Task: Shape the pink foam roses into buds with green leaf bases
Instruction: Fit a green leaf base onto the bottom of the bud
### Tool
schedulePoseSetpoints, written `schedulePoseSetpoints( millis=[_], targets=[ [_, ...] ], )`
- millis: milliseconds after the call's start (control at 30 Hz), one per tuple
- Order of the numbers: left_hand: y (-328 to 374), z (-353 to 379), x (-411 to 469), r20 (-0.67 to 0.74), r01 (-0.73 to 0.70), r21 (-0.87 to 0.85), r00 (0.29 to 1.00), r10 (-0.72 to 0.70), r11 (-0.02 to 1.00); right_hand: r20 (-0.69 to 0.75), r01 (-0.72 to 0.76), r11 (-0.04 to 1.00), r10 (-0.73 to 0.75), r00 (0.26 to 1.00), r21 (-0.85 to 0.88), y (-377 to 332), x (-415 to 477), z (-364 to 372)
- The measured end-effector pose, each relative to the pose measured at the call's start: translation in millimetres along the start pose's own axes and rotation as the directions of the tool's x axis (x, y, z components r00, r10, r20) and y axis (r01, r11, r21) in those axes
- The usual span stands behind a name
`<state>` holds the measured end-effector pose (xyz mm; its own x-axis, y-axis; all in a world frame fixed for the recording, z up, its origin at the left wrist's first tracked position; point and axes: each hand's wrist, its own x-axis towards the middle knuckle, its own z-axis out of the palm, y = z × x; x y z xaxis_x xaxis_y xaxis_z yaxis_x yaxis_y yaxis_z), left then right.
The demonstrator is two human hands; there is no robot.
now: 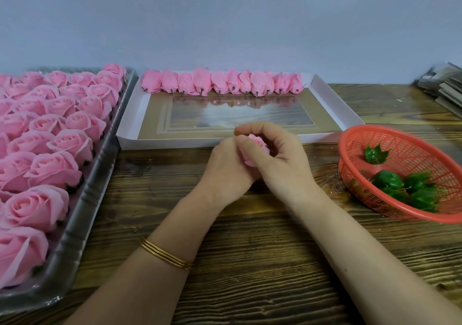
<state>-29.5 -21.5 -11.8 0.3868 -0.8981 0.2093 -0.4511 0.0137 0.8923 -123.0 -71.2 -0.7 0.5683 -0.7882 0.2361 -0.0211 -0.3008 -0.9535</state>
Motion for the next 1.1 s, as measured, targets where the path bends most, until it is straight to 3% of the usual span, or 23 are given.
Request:
schedulePoseSetpoints(
  millis=[200, 467, 600, 767, 1100],
  targets=[
    [-3.4, -1.4, 1.1, 0.001, 0.005, 0.000, 1.000, -0.005, 1.000, 0.016, 0.015, 1.000, -0.014, 1.000, -0.027, -2.5, -0.4, -0.1],
    [-6.4, 0.0, 0.9, 0.027, -0.011, -0.057, 1.000, 0.013, 0.998, 0.103, -0.050, 0.997, 0.044, 0.994, 0.057, -2.8, -0.4, -6.0],
    [-7.7, -0.3, 1.7, 0.046, -0.040, -0.074, 0.998, 0.044, 0.996, 0.168, -0.146, 0.972, 0.115, 0.979, 0.185, 1.2, 3.0, -11.6],
    [-10.1, 0.1, 0.7, 0.032, -0.055, -0.193, 0.998, 0.062, 0.980, 0.224, -0.194, 0.853, 0.093, 0.970, 0.484, 1.7, 10.5, -20.8],
    [-10.3, 1.8, 2.3, 0.024, -0.052, -0.226, 0.998, 0.059, 0.973, 0.249, -0.198, 0.882, 0.096, 0.964, 0.427, 2.3, 8.8, -18.3]
  ],
)
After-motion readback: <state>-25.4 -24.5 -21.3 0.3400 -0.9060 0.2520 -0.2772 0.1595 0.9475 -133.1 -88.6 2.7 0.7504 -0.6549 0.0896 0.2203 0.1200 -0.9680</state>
